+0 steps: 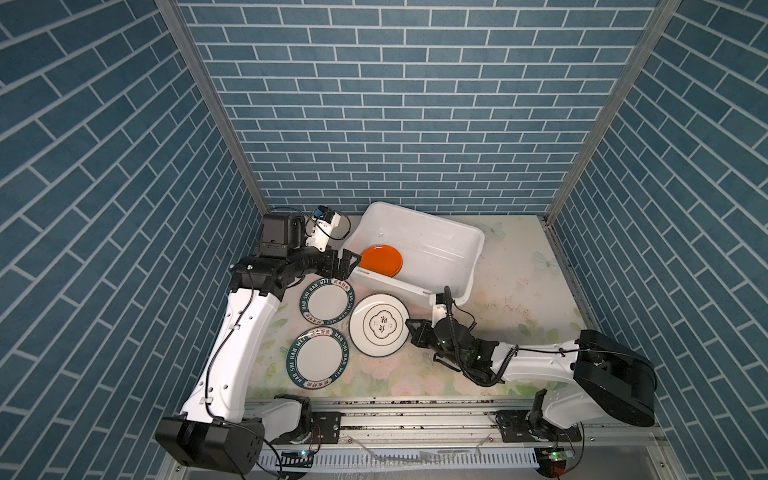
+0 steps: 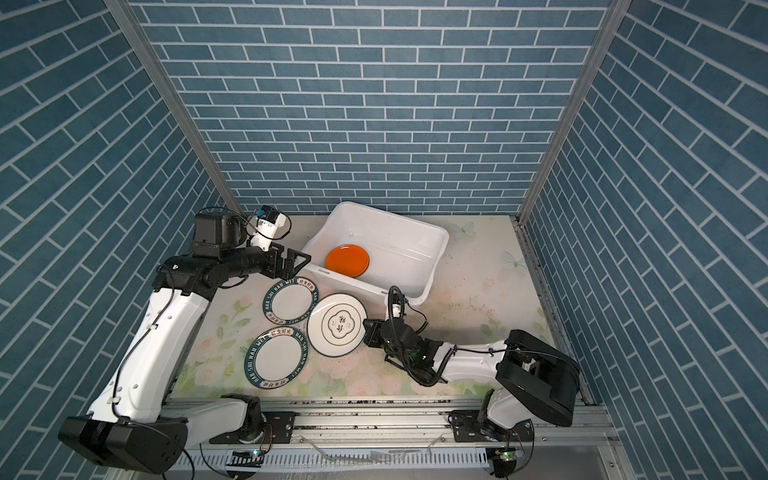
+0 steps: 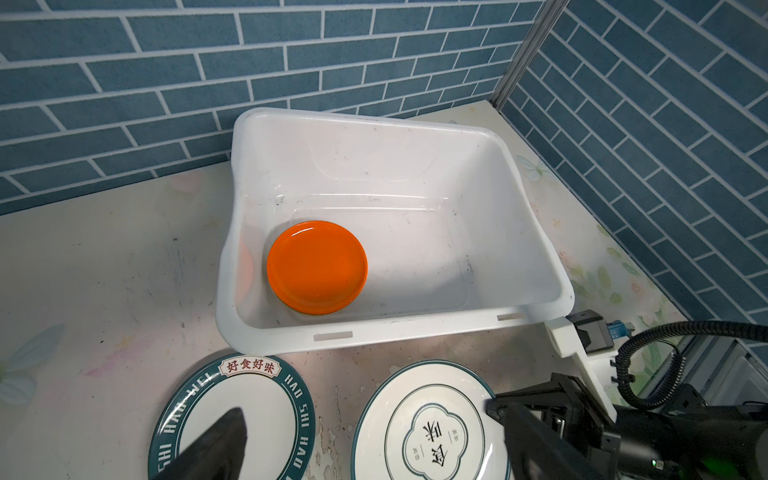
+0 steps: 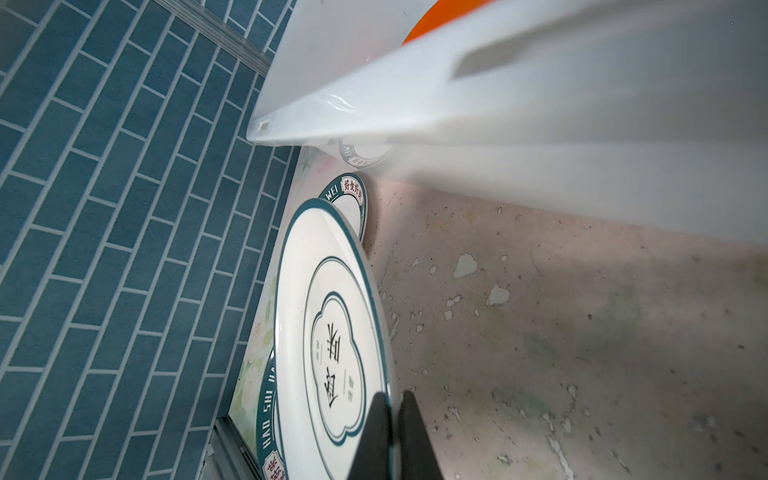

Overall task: Place the plates into the plastic bin on the countertop
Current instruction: 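Close the right gripper on the plate rim and tilt it up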

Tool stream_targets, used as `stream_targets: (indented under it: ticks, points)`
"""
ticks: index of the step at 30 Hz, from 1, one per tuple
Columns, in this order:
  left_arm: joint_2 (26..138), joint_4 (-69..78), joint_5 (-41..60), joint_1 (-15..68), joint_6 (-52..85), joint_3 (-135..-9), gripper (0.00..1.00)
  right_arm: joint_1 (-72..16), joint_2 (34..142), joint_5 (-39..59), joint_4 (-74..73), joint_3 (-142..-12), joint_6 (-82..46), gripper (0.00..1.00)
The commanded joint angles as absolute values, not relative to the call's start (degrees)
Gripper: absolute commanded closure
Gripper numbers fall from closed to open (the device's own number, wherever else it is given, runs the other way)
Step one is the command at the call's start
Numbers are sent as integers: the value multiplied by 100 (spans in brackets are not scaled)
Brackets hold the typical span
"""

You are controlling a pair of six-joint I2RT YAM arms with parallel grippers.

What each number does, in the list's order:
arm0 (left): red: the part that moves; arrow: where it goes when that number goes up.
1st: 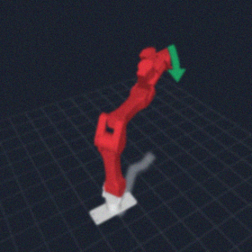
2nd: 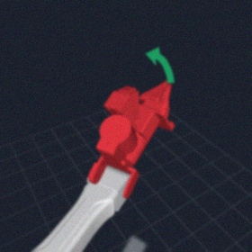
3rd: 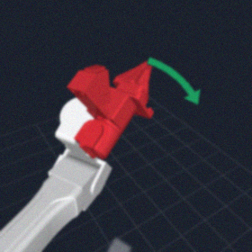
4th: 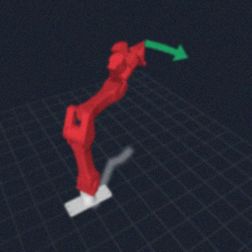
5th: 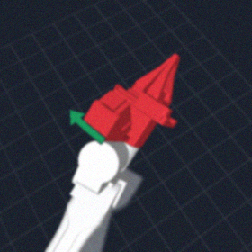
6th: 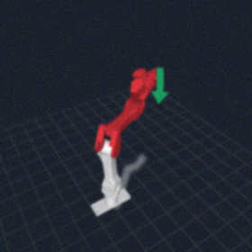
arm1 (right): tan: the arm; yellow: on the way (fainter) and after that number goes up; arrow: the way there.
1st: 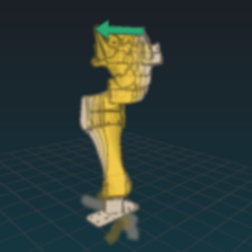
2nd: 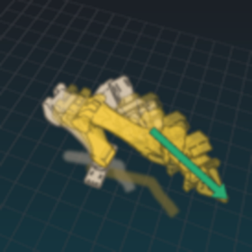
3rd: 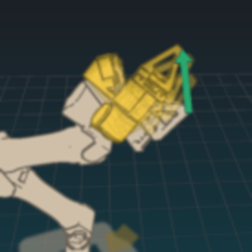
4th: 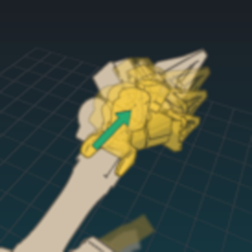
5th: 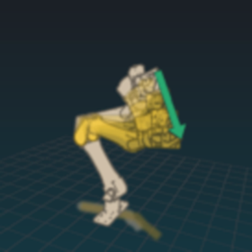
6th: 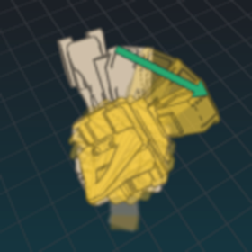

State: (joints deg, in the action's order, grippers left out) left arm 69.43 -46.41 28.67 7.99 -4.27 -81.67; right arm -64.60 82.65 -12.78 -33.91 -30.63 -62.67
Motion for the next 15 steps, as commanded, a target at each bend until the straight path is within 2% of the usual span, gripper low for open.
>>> stream_targets:
  ticks: [1, 15]
  points:
    - [7024, -4807, 2830, 773, -327, -8315, 3, -6464, 7981, -1239, -3403, -3043, -6175, 100]
    - [7067, -4730, 2973, 769, -203, -8044, 3, -6462, 7251, -1195, -2805, -3047, -6078, 100]
